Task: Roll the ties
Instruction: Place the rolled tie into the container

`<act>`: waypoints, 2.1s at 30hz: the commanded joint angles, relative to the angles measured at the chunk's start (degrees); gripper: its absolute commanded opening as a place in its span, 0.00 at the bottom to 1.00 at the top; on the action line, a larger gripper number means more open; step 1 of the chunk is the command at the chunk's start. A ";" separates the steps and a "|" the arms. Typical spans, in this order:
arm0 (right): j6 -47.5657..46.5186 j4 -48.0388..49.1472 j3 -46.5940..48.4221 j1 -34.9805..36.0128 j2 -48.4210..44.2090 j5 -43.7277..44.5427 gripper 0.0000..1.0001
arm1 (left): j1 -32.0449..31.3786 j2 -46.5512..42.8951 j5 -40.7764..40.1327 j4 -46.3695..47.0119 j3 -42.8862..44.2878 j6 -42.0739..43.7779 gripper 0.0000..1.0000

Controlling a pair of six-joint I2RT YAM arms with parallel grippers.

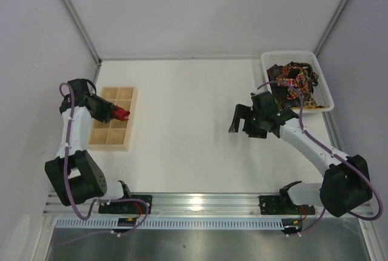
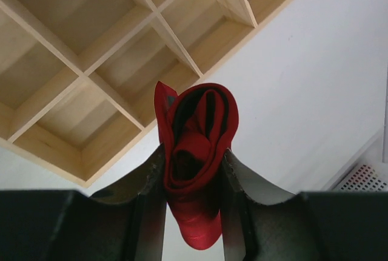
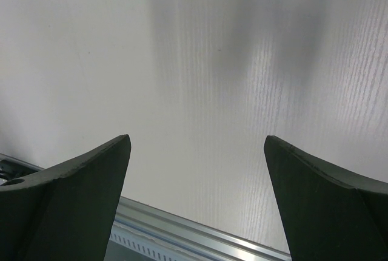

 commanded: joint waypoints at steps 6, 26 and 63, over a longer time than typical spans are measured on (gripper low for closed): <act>-0.81 1.21 -0.17 -0.36 -0.50 -0.27 1.00 | 0.49 7.47 -2.99 3.89 6.13 -2.84 0.00; -0.81 1.74 -1.14 -2.38 -0.15 -0.89 1.00 | 0.05 11.96 -7.82 6.62 -1.34 -2.84 0.00; -0.55 1.91 -2.37 -3.35 -0.50 -1.06 1.00 | -4.61 28.21 -12.91 -3.31 9.20 -10.13 0.00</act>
